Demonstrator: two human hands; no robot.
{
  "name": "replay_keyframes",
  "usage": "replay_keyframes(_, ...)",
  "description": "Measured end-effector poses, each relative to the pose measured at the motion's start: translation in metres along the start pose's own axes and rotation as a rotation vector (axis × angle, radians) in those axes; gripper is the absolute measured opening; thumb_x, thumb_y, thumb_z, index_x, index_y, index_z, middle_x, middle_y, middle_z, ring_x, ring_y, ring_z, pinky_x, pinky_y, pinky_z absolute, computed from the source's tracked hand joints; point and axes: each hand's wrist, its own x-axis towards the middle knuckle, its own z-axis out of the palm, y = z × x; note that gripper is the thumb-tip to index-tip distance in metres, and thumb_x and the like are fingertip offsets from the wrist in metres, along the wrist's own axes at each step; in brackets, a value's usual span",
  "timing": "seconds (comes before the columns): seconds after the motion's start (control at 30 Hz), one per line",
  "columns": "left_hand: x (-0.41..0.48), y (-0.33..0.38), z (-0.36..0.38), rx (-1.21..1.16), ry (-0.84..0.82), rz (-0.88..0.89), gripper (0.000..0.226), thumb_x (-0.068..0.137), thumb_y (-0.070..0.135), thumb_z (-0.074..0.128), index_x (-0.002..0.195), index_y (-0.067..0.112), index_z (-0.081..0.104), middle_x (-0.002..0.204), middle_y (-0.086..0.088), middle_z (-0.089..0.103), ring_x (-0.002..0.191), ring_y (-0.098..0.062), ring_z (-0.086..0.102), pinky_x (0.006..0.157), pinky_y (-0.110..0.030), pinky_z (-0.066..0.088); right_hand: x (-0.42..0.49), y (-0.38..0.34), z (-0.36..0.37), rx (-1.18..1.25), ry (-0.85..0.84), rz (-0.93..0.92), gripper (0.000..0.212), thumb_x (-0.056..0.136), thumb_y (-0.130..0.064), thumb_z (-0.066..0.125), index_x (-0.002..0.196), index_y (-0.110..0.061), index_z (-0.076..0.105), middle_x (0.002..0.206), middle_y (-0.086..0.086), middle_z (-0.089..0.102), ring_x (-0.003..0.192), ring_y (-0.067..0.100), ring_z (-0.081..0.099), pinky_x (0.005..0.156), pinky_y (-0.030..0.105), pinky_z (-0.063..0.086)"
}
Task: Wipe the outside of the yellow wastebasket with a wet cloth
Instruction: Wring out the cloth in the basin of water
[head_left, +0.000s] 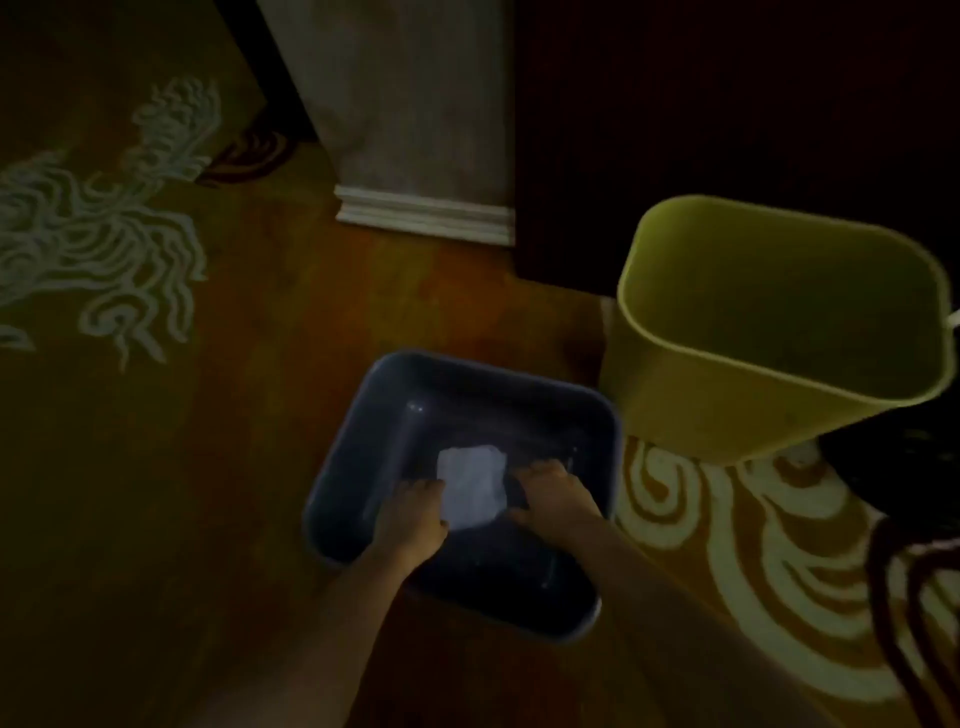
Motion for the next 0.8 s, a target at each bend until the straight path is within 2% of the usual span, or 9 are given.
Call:
replay_keyframes(0.13, 0.044, -0.019, 0.048, 0.006, -0.043, -0.018, 0.057, 0.084, 0.040, 0.053, 0.135, 0.021, 0.036, 0.138, -0.005, 0.047, 0.123, -0.024, 0.043, 0.100, -0.039, 0.040, 0.056, 0.003, 0.050, -0.131, -0.032, -0.069, 0.071, 0.087, -0.038, 0.057, 0.144, -0.016, 0.021, 0.150, 0.011, 0.025, 0.133, 0.031, 0.023, 0.108, 0.046, 0.027)
replay_keyframes(0.3, 0.075, -0.031, 0.086, 0.041, 0.020, 0.045, 0.060, 0.083, 0.037, 0.054, 0.136, 0.017, 0.035, 0.147, -0.007, 0.035, 0.130, -0.025, 0.034, 0.103, -0.035, 0.033, 0.097, 0.002, 0.092, -0.159, 0.010, -0.130, 0.068, 0.084, -0.032, 0.063, 0.141, -0.015, 0.030, 0.147, 0.008, 0.027, 0.134, 0.030, 0.022, 0.107, 0.044, 0.026)
replay_keyframes(0.47, 0.086, -0.030, 0.087, 0.181, 0.115, 0.119, 0.041, 0.080, 0.028, 0.058, 0.119, 0.015, 0.052, 0.125, -0.006, 0.054, 0.114, -0.023, 0.047, 0.091, -0.032, 0.040, 0.105, -0.003, 0.110, -0.181, 0.137, -0.104, 0.046, 0.089, -0.026, 0.053, 0.132, -0.015, 0.041, 0.139, 0.008, 0.037, 0.129, 0.028, 0.029, 0.100, 0.041, 0.029)
replay_keyframes(0.6, 0.086, -0.025, 0.086, 0.214, 0.138, 0.107, 0.028, 0.082, 0.031, 0.055, 0.101, 0.013, 0.066, 0.109, -0.006, 0.065, 0.100, -0.023, 0.056, 0.078, -0.032, 0.045, 0.108, -0.004, 0.112, -0.185, 0.191, -0.092, 0.033, 0.091, -0.021, 0.049, 0.123, -0.011, 0.051, 0.132, 0.010, 0.046, 0.124, 0.028, 0.036, 0.099, 0.039, 0.030)
replay_keyframes(0.7, 0.089, -0.024, 0.082, 0.310, 0.173, 0.137, 0.024, 0.085, 0.016, 0.045, 0.094, 0.013, 0.067, 0.103, -0.007, 0.069, 0.094, -0.023, 0.059, 0.073, -0.032, 0.045, 0.111, 0.001, 0.109, -0.155, 0.235, -0.062, 0.027, 0.092, -0.015, 0.045, 0.114, -0.010, 0.058, 0.123, 0.010, 0.056, 0.118, 0.028, 0.044, 0.096, 0.035, 0.033)
replay_keyframes(0.8, 0.091, -0.027, 0.074, 0.172, 0.179, 0.141, 0.025, 0.086, 0.016, 0.044, 0.096, 0.011, 0.067, 0.104, -0.009, 0.068, 0.094, -0.025, 0.060, 0.073, -0.033, 0.047, 0.110, 0.005, 0.096, -0.073, 0.233, -0.027, 0.022, 0.090, -0.013, 0.049, 0.108, -0.010, 0.063, 0.115, 0.011, 0.061, 0.109, 0.027, 0.052, 0.089, 0.033, 0.041)
